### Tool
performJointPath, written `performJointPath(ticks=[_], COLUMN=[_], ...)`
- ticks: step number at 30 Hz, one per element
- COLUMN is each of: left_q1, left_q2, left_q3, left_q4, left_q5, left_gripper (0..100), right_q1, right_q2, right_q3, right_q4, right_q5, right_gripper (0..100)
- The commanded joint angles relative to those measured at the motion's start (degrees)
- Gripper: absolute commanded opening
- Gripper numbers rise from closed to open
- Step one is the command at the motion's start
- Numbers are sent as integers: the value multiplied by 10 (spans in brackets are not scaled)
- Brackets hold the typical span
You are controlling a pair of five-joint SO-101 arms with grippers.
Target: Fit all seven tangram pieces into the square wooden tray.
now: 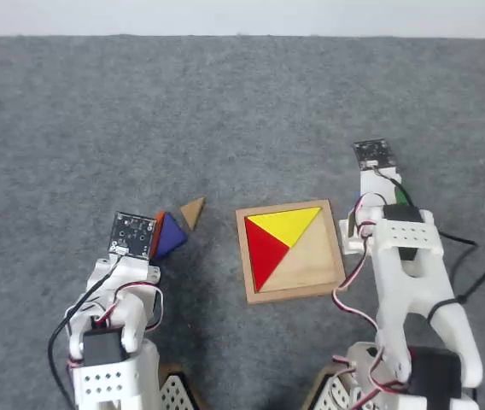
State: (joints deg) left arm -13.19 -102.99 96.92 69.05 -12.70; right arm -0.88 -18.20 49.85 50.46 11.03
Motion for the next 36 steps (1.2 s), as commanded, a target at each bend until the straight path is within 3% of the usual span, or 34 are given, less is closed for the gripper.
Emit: performJointPath(ticks=[1,3,7,13,19,22,27,30,36], left_q1=[-25,-33,-38,-39,-84,-84,-83,-62,45], left_q2=[-1,-1,2,3,36,134,404,562,750], left_q3=[-7,-5,-5,-11,-144,-232,-449,-555,-589], left_q4=[-33,-55,-69,-41,-42,-42,25,92,97], left_q5=[-126,-174,-142,-136,-114,-115,-115,-116,-116], left_gripper=[72,72,73,73,73,73,73,77,150], right_q1=[-6,-4,9,79,61,57,79,92,93], right_q2=[-22,-22,-28,0,22,-3,-124,-211,-365], right_q3=[-3,-3,-18,-108,-88,-45,55,123,256], right_q4=[-7,-7,-7,50,49,30,25,24,24], right_q5=[8,8,8,8,6,7,11,59,107], right_gripper=[34,34,40,133,106,0,7,8,9])
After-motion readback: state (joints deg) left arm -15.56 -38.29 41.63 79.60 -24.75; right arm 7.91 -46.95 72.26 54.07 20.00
